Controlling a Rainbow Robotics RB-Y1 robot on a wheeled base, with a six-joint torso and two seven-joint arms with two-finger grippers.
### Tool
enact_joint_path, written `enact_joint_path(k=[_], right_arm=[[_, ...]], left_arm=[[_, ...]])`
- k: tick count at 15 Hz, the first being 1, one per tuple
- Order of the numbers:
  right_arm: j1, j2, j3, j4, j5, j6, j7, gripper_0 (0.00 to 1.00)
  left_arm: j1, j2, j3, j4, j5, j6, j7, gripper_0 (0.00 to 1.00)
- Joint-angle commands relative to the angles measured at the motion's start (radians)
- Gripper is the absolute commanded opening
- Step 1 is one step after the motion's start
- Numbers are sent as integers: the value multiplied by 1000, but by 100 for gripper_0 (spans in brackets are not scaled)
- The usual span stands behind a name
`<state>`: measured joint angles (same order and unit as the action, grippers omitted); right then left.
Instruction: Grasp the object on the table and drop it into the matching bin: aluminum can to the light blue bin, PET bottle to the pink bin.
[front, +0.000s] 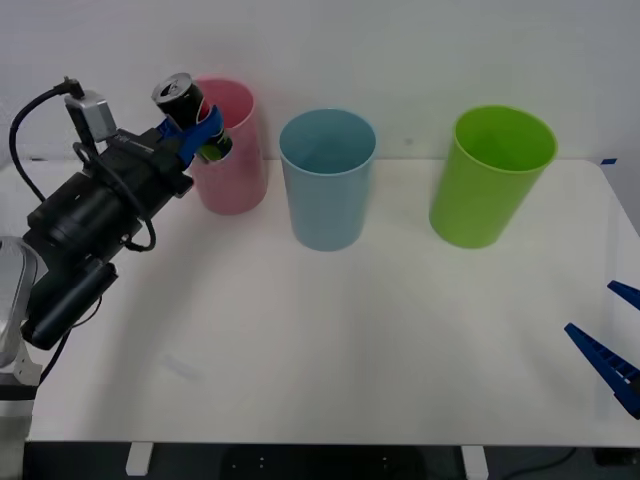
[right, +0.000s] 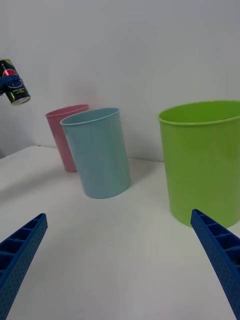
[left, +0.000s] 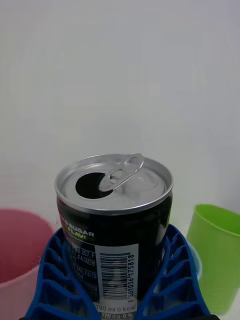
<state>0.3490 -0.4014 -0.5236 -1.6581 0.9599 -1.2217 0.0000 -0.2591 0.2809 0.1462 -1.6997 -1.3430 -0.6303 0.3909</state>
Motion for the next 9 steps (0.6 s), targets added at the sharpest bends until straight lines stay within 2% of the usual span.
enact_joint_path(k=[1,5,9], right_arm=[[0,0,0,0,0,0,0,100],[0,0,0,0,0,0,0,100],[0,0,0,0,0,0,0,100]], left_arm=[[-127,0,-31,112,-28,1,2,0],[-279,-2,-94,264,-64,15,-6,0],[-362,-5,-158,344,-85,55,-4,0]])
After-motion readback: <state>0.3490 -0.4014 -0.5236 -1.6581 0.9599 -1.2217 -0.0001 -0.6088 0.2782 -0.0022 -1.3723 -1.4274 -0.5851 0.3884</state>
